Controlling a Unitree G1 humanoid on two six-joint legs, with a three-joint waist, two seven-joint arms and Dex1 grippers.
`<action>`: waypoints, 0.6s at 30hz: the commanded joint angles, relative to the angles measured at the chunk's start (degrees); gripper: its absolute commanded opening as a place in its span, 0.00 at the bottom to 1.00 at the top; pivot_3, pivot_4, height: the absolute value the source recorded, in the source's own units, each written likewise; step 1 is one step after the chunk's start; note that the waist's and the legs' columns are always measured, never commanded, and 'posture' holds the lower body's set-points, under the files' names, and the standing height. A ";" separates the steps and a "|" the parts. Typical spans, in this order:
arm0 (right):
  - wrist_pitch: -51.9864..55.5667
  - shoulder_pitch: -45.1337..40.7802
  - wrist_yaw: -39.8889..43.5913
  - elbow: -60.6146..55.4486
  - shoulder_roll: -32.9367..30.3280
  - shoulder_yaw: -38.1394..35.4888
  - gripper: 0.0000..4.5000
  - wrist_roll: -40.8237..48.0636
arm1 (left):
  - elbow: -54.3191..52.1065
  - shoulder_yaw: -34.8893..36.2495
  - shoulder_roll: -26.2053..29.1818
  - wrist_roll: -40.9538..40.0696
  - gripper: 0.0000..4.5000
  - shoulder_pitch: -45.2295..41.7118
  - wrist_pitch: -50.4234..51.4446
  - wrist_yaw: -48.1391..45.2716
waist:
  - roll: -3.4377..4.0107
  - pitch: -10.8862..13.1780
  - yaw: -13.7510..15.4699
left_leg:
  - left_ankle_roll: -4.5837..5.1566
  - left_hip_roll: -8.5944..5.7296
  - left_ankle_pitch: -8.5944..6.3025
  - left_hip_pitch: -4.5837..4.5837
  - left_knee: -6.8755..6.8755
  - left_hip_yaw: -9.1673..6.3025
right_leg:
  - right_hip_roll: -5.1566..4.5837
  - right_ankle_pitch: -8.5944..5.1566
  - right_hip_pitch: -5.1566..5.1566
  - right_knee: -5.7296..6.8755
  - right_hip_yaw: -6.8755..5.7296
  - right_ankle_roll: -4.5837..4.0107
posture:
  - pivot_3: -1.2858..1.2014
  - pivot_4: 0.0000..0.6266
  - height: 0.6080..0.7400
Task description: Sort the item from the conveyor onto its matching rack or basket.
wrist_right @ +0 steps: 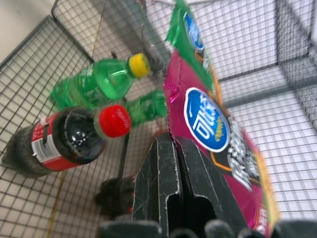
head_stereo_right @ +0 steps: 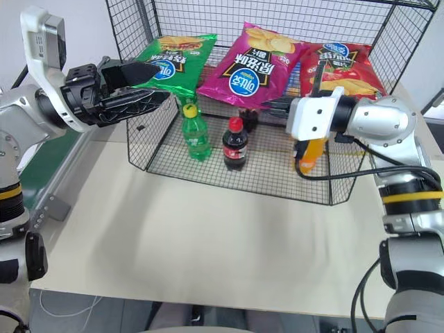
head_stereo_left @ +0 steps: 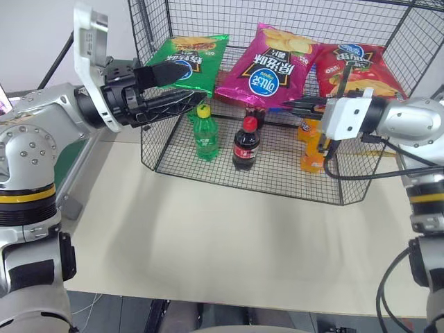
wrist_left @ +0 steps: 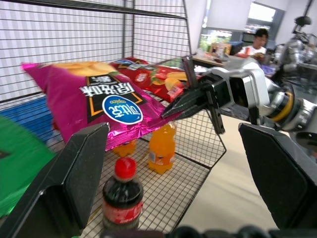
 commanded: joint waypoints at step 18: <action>-17.81 -15.00 14.01 25.97 5.07 -2.29 0.01 2.83 | -4.06 2.68 -1.54 1.23 1.00 1.68 -0.30 0.16 | 0.10 0.10 0.47 | -0.02 0.24 -0.01 0.11 0.03 0.00 | 0.03 0.01 0.21 0.00 -0.07 -0.02 | 0.52 0.24 1.00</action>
